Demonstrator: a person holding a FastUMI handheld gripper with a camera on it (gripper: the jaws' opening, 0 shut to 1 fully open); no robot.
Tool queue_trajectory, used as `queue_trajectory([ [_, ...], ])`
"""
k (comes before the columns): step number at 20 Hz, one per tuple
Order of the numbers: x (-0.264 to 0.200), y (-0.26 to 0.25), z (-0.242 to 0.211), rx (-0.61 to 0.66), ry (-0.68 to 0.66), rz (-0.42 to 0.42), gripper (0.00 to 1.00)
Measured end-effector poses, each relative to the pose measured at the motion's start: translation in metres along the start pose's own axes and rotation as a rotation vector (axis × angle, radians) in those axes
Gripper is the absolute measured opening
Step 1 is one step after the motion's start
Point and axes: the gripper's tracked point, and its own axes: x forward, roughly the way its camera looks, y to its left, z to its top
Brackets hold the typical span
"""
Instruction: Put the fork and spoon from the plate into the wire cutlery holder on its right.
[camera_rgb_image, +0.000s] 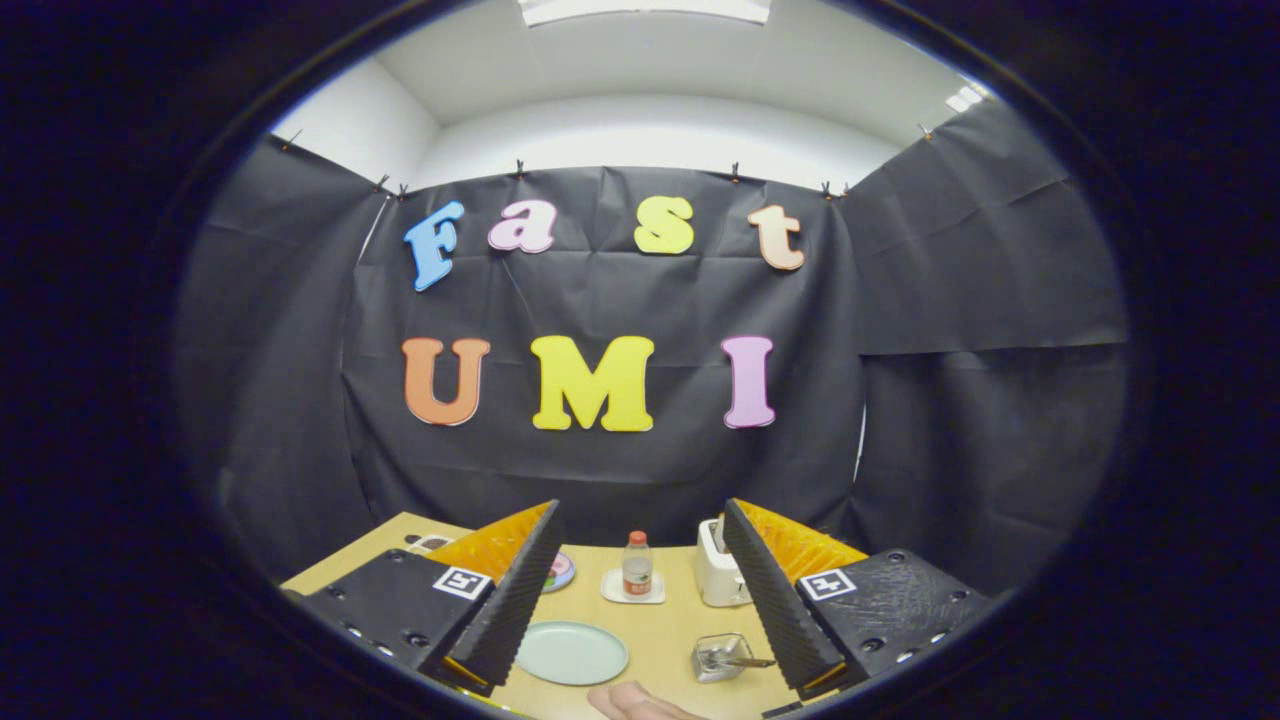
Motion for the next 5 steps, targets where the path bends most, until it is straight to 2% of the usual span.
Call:
queue_trajectory([
  [5,0.0008,0.0033,-0.0007,-0.018,0.010,-0.003,0.96],
])
